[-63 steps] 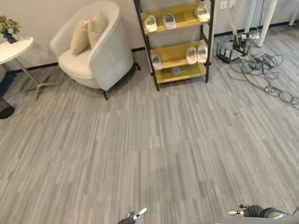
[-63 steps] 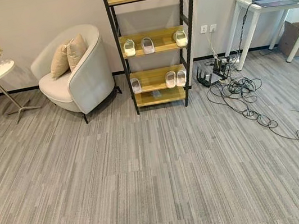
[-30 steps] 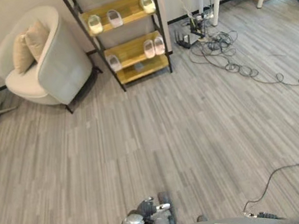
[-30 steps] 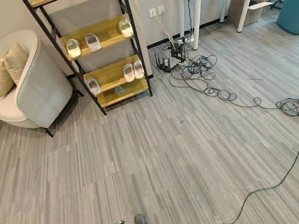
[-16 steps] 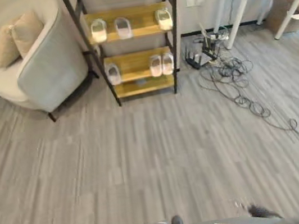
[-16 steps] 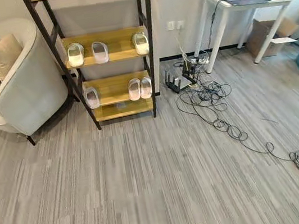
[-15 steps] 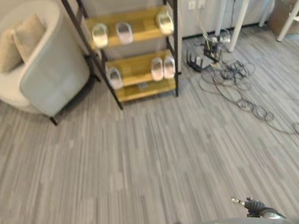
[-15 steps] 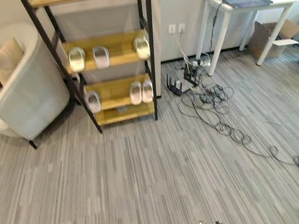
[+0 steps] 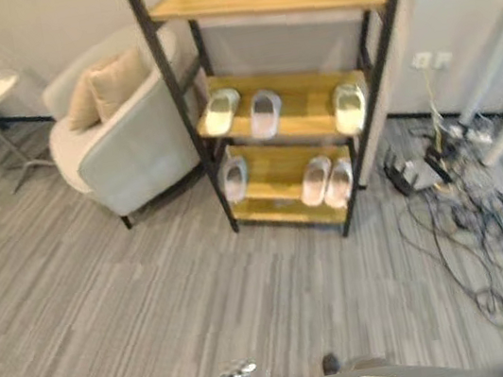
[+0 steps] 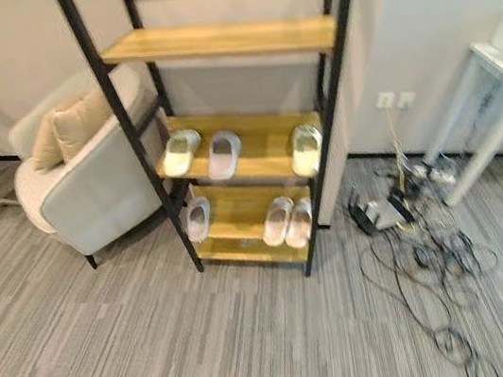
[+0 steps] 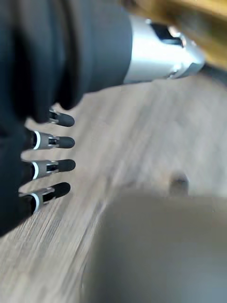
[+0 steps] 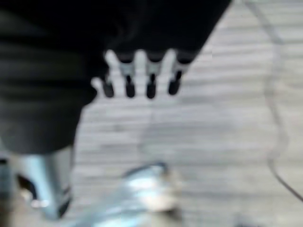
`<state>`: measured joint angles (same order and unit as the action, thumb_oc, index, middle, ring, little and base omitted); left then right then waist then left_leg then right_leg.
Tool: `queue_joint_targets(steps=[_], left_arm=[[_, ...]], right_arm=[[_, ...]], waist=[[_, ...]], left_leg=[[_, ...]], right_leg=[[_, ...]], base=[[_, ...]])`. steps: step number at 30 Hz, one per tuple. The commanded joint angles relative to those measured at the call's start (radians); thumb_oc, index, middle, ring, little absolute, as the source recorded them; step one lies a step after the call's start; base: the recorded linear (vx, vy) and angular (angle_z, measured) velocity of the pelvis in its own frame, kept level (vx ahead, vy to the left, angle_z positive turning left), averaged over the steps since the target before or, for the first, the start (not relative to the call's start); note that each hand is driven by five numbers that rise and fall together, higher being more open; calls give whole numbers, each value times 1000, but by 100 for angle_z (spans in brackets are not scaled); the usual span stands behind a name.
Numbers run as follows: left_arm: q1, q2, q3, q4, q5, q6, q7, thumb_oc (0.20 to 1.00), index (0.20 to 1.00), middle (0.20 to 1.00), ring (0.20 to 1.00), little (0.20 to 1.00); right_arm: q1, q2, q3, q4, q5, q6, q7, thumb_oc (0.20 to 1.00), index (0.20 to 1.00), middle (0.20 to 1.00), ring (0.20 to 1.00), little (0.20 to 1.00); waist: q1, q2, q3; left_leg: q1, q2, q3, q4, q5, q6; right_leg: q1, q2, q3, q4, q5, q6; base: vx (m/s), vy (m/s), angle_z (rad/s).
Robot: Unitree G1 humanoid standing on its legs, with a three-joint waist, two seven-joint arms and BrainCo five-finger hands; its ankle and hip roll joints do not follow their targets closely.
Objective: Arrange the slippers neatly on the shoe rack.
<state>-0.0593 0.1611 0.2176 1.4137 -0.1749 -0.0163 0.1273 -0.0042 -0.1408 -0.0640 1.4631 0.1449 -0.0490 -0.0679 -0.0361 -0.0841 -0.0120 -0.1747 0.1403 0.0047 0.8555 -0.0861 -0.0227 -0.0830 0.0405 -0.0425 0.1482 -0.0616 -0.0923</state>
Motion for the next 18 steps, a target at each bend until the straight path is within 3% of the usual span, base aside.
queue_joint_targets(steps=[1,3,4,6,8,9,10,12,15,18], left_arm=[[40,-39,-6,4,-56,0,-53,1000,1000,1000,1000,1000],[38,-23,55,-22,-112,-19,-49,1000,1000,1000,1000,1000],[39,-17,75,-31,-130,-36,-37,1000,1000,1000,1000,1000],[34,-6,89,-47,-141,-79,17,1000,1000,1000,1000,1000],[25,-4,99,-48,-156,-100,61,1000,1000,1000,1000,1000],[39,-8,113,-26,-164,-117,85,1000,1000,1000,1000,1000],[46,-13,101,-24,-158,-118,78,1000,1000,1000,1000,1000],[48,-21,54,-25,-127,-120,68,1000,1000,1000,1000,1000],[40,-18,-4,-41,-95,-106,29,1000,1000,1000,1000,1000],[14,-11,-46,-78,-74,-75,-31,1000,1000,1000,1000,1000]], right_arm=[[11,-34,-23,-15,-16,-16,-44,1000,1000,1000,1000,1000],[-15,-47,-28,-33,-10,-27,-53,1000,1000,1000,1000,1000],[-20,-53,-29,-47,-12,-32,-57,1000,1000,1000,1000,1000],[-31,-43,-21,-77,-6,-44,-70,1000,1000,1000,1000,1000],[-29,-29,-20,-86,4,-55,-88,1000,1000,1000,1000,1000],[-40,-2,-12,-94,-2,-60,-87,1000,1000,1000,1000,1000],[-45,7,-7,-92,-7,-64,-97,1000,1000,1000,1000,1000],[-31,28,16,-98,-20,-79,-122,1000,1000,1000,1000,1000],[-17,33,3,-114,-9,-92,-121,1000,1000,1000,1000,1000],[-12,35,5,-128,-11,-96,-115,1000,1000,1000,1000,1000]], waist=[[2,-21,-17],[26,-33,3],[32,-33,5],[49,-42,6],[67,-51,12],[76,-38,-3],[76,-33,-17],[73,-30,-28],[71,-40,-44],[63,-30,-55]], left_leg=[[20,-26,61,-372,-107,26],[-17,-14,33,-458,-43,-16],[-24,12,30,-556,13,-36],[-58,49,52,-671,57,-42],[-101,22,29,-673,70,-46],[-52,0,-32,-717,94,-70],[-35,-8,-36,-730,110,-72],[-22,-30,-26,-706,102,-64],[8,-72,-1,-699,64,-24],[22,-91,29,-702,41,7]], right_leg=[[40,-61,54,-26,48,60],[79,-56,39,-35,42,57],[107,-50,25,-48,22,59],[158,-53,8,-66,-10,58],[201,-55,18,-76,-29,60],[217,-52,31,-78,-48,84],[223,-61,32,-80,-63,99],[229,-87,34,-79,-66,125],[235,-126,42,-85,-43,164],[201,-136,43,-25,-27,186]], base=[[352,-49,44],[313,-7,46],[330,58,-1],[376,96,-22],[420,175,6],[495,328,-21],[494,406,-42],[329,342,-46],[239,298,7],[131,229,-4]])
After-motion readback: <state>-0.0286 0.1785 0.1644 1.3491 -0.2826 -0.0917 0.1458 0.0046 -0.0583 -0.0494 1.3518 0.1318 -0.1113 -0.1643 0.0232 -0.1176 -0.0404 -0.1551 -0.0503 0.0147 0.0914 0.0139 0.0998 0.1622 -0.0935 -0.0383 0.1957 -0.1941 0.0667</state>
